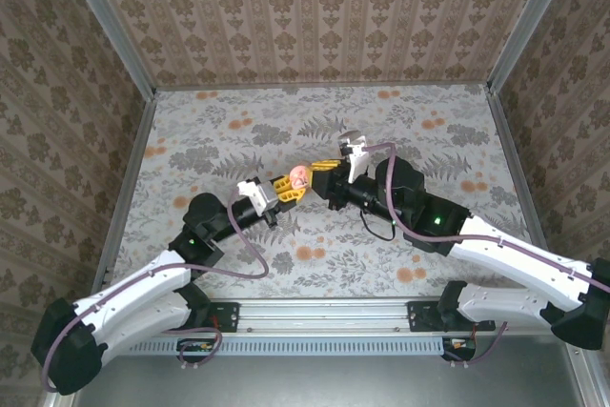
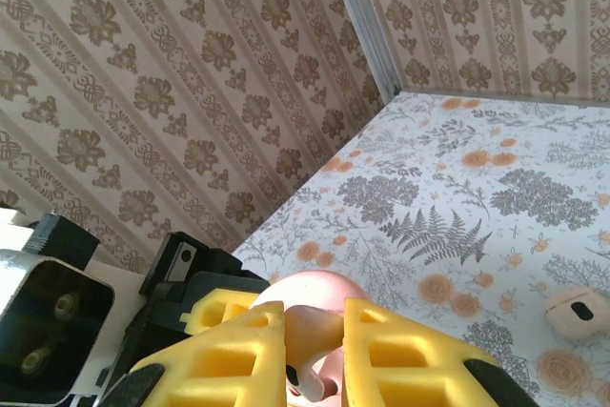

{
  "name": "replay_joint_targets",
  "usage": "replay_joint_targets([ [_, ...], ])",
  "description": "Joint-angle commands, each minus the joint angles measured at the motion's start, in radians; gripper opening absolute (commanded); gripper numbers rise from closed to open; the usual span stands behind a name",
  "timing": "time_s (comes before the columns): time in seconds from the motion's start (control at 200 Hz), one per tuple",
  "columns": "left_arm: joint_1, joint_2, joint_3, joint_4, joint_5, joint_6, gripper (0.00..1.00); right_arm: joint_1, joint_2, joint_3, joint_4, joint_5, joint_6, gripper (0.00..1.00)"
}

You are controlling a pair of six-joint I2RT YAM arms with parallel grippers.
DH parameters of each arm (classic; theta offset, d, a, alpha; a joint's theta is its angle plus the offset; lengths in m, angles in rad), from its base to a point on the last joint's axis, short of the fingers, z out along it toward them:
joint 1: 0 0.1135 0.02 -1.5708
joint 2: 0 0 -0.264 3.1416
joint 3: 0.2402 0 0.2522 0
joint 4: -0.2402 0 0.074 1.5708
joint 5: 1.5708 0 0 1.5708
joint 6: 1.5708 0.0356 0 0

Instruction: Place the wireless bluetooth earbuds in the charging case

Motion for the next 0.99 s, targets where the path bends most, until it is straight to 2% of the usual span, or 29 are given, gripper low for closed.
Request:
replay_joint_targets([
  [0.0,-0.003,0.006,0.036,0.072,0.016,-0.045,0.00,0.006,0.015,0.018,0.003,-0.003,-0.030,0.16],
  [0.79,-0.003,0.006,0.056,0.062,0.012,-0.062,0.00,0.017,0.059,0.035,-0.069,-0.038,-0.085,0.16],
  [0.99,-0.002,0.010,0.058,0.055,0.005,-0.065,0.00,0.017,0.055,0.045,-0.085,-0.017,-0.063,0.29],
])
